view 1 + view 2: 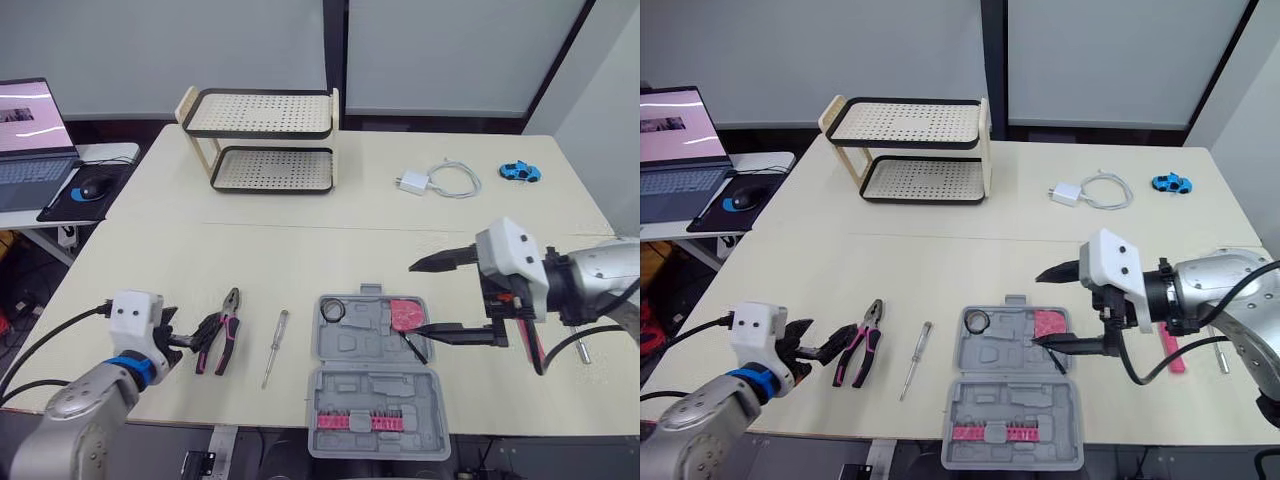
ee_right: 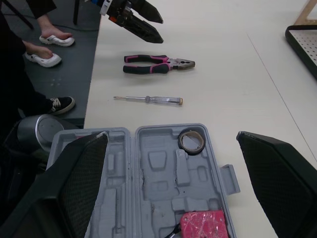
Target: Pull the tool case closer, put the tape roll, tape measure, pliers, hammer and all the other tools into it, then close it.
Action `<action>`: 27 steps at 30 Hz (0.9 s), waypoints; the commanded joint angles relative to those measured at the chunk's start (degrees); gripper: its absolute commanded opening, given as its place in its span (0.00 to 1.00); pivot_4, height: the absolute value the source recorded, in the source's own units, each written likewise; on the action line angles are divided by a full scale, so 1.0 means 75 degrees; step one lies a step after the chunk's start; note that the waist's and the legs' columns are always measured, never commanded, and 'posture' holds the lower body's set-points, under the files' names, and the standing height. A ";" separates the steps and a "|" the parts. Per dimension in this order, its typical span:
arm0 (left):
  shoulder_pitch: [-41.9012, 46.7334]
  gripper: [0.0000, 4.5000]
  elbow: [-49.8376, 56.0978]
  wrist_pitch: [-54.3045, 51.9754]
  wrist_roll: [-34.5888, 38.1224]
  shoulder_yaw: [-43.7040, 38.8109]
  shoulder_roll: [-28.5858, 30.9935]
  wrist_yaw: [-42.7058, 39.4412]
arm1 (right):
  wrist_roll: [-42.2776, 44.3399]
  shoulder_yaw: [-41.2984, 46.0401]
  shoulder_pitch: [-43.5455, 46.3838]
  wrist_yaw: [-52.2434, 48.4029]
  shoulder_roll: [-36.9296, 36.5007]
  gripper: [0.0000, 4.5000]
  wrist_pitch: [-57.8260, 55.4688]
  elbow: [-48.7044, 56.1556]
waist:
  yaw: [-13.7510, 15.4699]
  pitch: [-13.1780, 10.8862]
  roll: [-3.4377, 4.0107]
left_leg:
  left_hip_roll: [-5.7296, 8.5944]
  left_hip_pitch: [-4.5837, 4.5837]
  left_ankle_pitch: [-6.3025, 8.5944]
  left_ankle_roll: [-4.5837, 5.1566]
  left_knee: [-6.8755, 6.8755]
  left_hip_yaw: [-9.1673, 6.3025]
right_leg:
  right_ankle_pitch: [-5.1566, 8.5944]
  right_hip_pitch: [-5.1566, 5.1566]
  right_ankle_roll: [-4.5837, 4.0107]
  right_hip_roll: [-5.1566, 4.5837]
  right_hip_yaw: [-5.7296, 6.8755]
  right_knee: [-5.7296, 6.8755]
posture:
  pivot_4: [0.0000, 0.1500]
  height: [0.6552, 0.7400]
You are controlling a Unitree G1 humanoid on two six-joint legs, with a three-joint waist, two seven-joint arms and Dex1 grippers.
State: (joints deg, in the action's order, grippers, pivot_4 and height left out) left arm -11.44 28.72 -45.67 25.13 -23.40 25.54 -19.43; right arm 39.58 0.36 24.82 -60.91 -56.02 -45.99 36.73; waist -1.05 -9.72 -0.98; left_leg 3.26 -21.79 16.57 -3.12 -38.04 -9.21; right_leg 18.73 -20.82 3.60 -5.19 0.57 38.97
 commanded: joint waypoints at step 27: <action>0.1184 0.59 -0.1554 -0.1502 -0.1206 0.1625 -0.0505 0.1368 | 0.0001 -0.0281 0.0096 0.0174 -0.0041 1.00 0.0040 0.0253 | 0.0114 0.0029 0.0041 | 0.0004 0.0007 -0.0001 -0.0001 -0.0001 0.0001 | 0.0000 -0.0002 0.0000 0.0002 -0.0004 0.0007 | 1.00 0.90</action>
State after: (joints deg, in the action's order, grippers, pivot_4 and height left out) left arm -1.39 18.23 -55.16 16.47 -11.67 21.24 -8.60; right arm 39.46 -2.57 25.62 -59.79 -55.52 -45.88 37.06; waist -0.20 -9.51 -0.67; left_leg 3.29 -21.74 16.57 -3.13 -38.04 -9.19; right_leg 18.73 -20.84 3.60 -5.17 0.53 39.02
